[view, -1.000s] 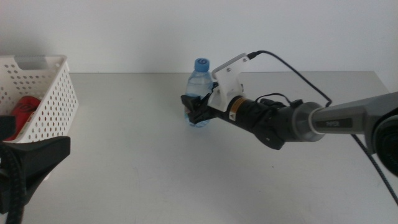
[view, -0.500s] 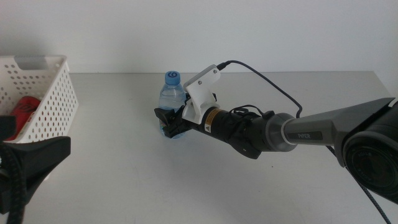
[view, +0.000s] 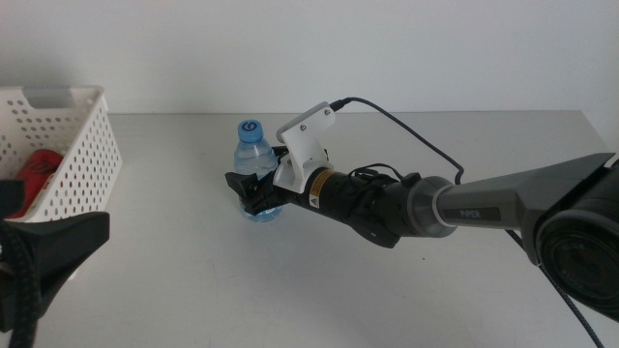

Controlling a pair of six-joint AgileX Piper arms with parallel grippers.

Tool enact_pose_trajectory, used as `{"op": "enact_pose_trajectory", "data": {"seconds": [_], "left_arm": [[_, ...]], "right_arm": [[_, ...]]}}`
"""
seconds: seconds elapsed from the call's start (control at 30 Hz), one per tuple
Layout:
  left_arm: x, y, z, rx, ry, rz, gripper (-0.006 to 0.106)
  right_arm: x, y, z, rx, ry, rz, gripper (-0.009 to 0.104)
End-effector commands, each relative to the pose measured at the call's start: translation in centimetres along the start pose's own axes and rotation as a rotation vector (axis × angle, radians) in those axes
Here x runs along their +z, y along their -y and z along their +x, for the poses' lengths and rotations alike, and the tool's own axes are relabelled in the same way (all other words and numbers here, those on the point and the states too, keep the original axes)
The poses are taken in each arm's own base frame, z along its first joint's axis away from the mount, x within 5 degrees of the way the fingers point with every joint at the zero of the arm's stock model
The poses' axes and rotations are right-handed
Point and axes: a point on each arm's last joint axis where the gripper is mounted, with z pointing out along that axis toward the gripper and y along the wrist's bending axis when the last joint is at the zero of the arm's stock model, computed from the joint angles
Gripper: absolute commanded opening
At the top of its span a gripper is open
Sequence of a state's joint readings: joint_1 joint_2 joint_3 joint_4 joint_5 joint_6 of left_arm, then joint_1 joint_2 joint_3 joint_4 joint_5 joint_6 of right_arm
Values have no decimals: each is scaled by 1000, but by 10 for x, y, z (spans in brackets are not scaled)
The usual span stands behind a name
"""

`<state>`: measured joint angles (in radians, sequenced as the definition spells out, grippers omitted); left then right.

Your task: Use arms to grab the bottles and put them into the dustbin to the left of the table.

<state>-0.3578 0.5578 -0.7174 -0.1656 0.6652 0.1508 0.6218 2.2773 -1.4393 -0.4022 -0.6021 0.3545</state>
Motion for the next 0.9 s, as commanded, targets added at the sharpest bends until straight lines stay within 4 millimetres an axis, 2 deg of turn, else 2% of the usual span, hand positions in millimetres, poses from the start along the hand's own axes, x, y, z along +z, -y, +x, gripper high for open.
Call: {"op": "enact_pose_trajectory", "data": {"seconds": [0.0,0.17,0.3,0.37,0.57,0.77,0.87], "left_arm": [[-5,0,-14,-16,97,-1,92],[-5,0,-14,-16,97,-1,92],[-5,0,-14,-16,97,-1,92],[-5,0,-14,-16,97,-1,92],[-5,0,-14,-16,97,-1,92],[-5,0,-14,-16,97,-1,92],[-5,0,-14,-16,97,-1,92]], "right_arm": [[-14,-5,-65,-10,135,-12,86],[-41,-10,-81,-3,2,3,83],[-82,-21,-96,26,-23,-8,78],[-109,-27,-102,33,-23,-13,75],[-176,-43,-109,49,-17,-11,71],[-221,-50,-105,85,-33,17,71],[-243,-52,-103,153,-50,90,71]]}}
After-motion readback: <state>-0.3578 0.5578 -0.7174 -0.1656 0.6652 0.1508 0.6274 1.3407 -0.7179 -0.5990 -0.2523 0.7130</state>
